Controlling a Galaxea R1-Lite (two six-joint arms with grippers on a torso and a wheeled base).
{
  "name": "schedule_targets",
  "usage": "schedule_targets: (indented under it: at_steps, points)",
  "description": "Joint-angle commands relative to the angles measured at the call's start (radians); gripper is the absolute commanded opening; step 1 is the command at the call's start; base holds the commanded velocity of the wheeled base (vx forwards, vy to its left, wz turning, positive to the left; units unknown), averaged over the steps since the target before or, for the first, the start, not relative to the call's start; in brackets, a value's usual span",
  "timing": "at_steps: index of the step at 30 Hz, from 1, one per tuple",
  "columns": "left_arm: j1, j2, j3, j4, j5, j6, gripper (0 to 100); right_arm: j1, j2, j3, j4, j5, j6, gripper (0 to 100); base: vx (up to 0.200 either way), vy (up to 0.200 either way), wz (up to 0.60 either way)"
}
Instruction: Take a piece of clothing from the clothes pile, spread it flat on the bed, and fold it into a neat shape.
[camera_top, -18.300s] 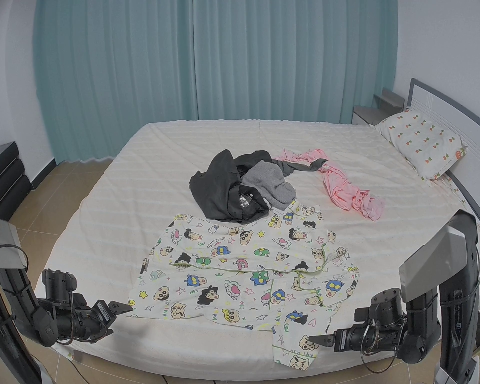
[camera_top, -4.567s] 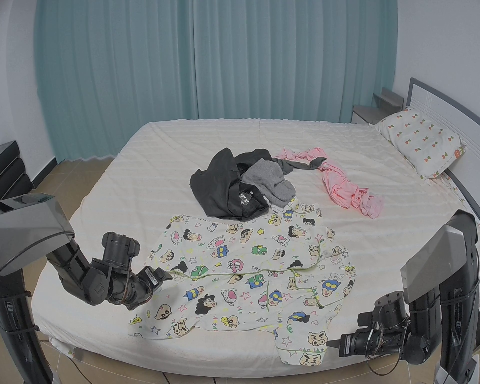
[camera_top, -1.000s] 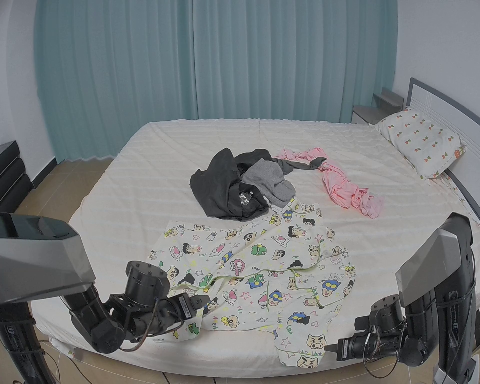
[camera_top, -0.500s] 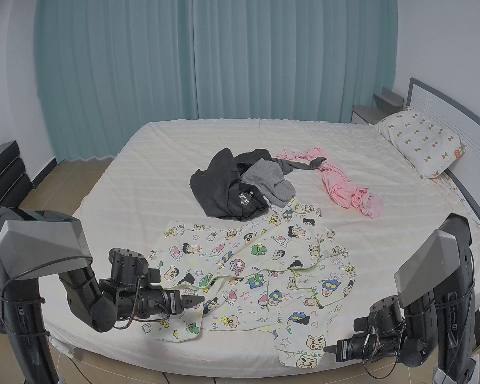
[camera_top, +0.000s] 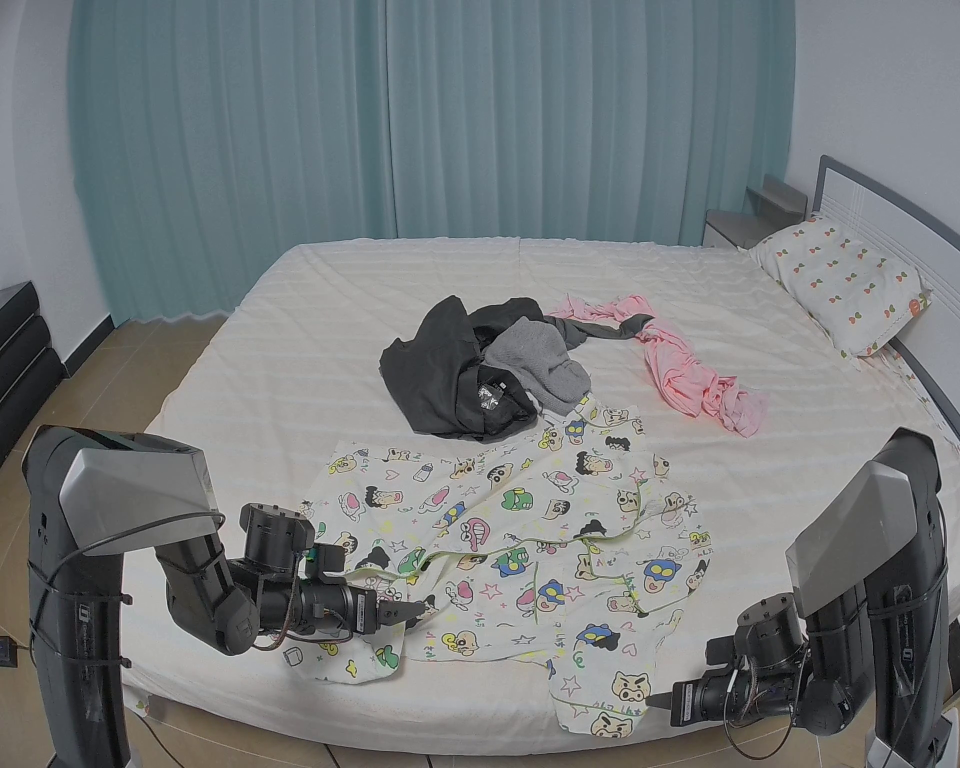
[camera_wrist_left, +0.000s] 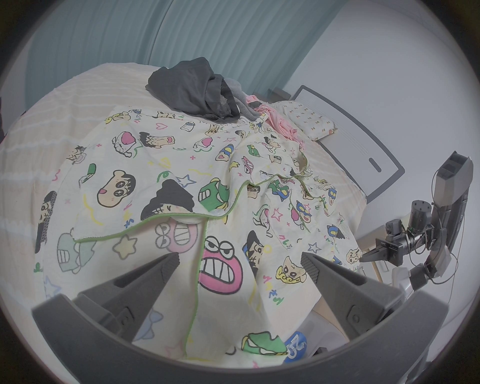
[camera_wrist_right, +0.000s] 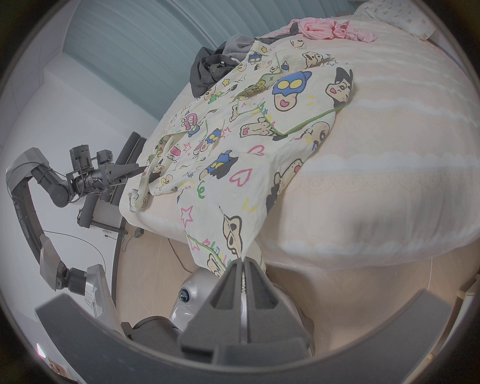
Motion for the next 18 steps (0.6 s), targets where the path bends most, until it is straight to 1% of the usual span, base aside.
schedule_targets:
  at_steps: [1,6,7,18]
  points:
    - [0.001,0.031,-0.015,0.000,0.000,0.000,100,0.001,0.001,0.015,-0.012,0.000,0.000,0,0.000,0.000,0.00]
    - [-0.001,0.044,-0.031,0.001,-0.012,-0.001,100,0.001,0.001,0.013,-0.012,0.000,0.000,0,0.000,0.000,0.00]
    - [-0.003,0.050,-0.037,0.003,-0.035,-0.003,0,0.001,0.001,0.012,-0.012,0.000,0.000,0,0.000,0.000,0.00]
    - [0.013,0.055,-0.026,0.001,-0.043,-0.007,0,0.001,0.003,0.012,-0.012,0.002,0.000,0,0.000,0.000,0.00]
